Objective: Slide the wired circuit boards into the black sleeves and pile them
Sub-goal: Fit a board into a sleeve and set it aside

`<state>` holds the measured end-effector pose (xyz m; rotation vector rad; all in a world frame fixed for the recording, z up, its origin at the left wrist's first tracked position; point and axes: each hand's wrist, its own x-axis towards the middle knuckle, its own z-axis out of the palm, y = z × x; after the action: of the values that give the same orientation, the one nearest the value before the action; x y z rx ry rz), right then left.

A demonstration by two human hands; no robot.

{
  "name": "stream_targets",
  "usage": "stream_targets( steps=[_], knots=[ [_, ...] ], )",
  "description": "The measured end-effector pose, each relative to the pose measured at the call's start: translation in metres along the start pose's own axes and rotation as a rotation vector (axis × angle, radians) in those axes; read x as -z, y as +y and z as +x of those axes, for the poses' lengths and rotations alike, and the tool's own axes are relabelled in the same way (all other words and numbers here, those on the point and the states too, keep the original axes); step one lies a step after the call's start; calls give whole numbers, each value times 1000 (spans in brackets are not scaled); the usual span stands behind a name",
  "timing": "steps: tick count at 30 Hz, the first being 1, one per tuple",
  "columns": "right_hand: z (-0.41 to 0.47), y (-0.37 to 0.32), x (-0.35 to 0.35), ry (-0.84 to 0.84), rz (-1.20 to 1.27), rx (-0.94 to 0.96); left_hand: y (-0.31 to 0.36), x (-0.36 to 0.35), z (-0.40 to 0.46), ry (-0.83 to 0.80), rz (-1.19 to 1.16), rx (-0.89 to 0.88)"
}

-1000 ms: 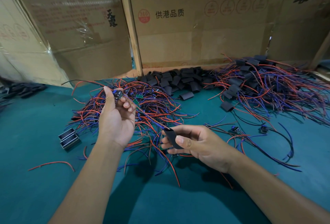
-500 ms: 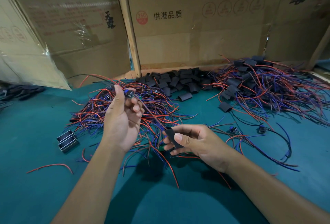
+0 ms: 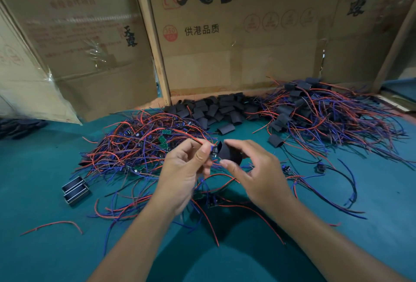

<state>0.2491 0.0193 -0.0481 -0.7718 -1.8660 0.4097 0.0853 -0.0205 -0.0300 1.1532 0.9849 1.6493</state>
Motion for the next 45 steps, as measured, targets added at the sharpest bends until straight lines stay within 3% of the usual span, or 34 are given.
stream_targets(
  steps=[5, 11, 22, 32, 39, 45],
  knots=[
    [0, -3, 4, 20, -85, 80, -5, -2, 1, 3, -151, 47],
    [1, -6, 6, -51, -79, 93, 0, 3, 3, -9, -165, 14],
    [0, -11, 5, -58, -87, 116, -4, 5, 2, -75, -47, 14],
    [1, -4, 5, -133, -130, 185, 9, 16, 1, -170, -22, 187],
    [0, -6, 3, -183, -139, 185, 11, 25, 5, -145, 314, 70],
    [-1, -7, 4, -214, -137, 183, 8, 25, 5, -156, 191, 179]
  ],
)
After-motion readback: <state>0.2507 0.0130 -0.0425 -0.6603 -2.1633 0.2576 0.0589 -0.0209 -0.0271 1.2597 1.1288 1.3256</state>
